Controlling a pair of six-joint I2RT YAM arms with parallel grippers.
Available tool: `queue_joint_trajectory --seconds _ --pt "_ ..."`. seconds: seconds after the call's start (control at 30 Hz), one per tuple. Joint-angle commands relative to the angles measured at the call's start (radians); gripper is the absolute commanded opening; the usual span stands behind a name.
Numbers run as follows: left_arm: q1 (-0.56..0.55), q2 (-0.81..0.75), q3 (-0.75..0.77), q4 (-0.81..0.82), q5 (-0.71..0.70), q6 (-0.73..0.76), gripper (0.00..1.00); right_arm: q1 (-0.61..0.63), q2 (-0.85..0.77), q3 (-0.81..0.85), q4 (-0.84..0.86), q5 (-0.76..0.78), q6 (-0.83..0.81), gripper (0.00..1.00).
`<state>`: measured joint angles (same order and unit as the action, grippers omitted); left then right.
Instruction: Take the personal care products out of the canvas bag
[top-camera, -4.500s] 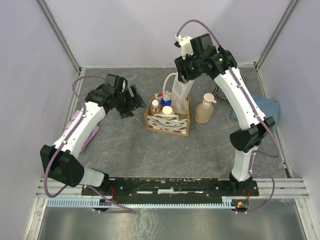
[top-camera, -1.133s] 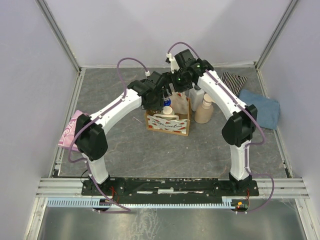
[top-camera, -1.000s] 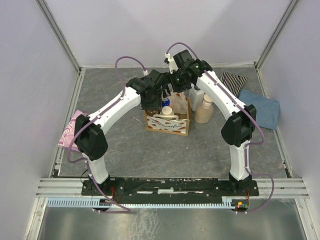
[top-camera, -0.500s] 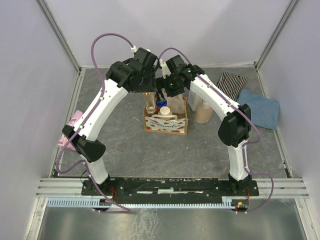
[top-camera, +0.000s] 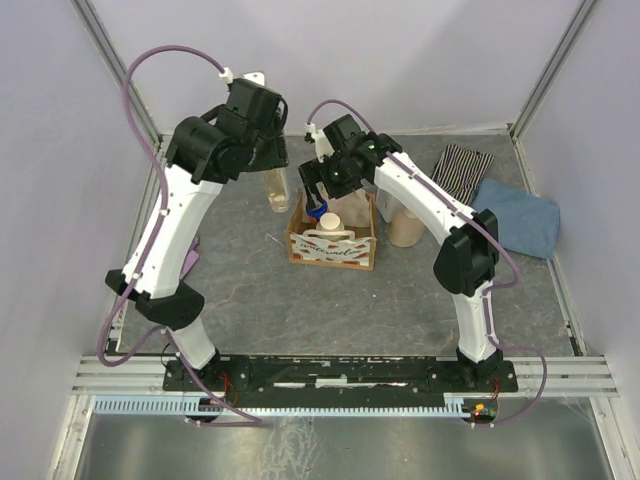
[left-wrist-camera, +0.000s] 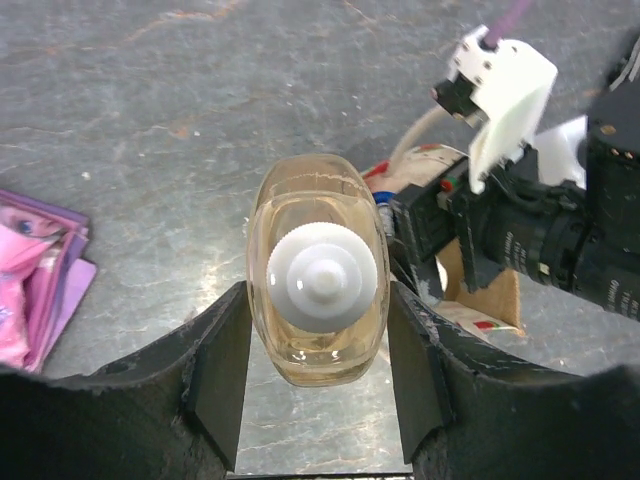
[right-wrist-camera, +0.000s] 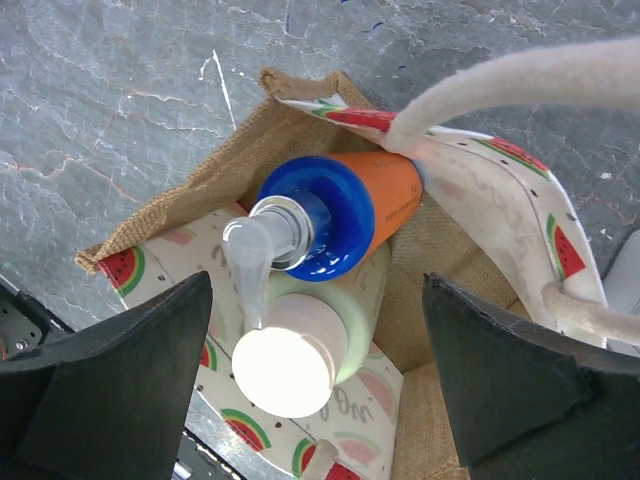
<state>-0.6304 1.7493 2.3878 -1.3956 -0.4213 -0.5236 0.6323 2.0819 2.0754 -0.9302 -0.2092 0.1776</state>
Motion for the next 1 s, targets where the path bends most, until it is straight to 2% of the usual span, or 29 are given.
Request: queue_joint_trajectory --seconds 0.0,0.2,0.33,0.47,0.67,0.83,0.97 --pt "0.031 -0.096 0.001 0.068 -0.129 -0.01 0.03 0.026 -0.026 0.037 0.045 -0.004 -0.025 0.93" --pt "0.079 -0.147 -0.188 0.14 -0.14 -0.017 0.04 0.055 -0.032 0.05 0.035 0.048 -0.057 0.94" --pt "0.102 -0.197 -0.378 0.262 -0.095 -0.015 0.04 0.063 0.033 0.116 -0.041 0.108 -0.066 0.94" --pt "0.133 -0.245 -0.573 0.411 -0.08 -0.011 0.06 0.065 0.073 0.109 -0.049 0.154 -0.059 0.92" --pt "0.188 -0.277 -0.773 0.558 -0.053 -0.018 0.08 0.069 0.109 0.082 -0.046 0.165 -0.062 0.83" --pt "0.193 -0.294 -0.883 0.649 -0.073 -0.021 0.08 0.076 0.113 0.055 -0.018 0.177 -0.074 0.81" --pt "0.192 -0.316 -0.974 0.712 -0.068 -0.027 0.08 0.082 0.117 0.052 -0.009 0.203 -0.08 0.69"
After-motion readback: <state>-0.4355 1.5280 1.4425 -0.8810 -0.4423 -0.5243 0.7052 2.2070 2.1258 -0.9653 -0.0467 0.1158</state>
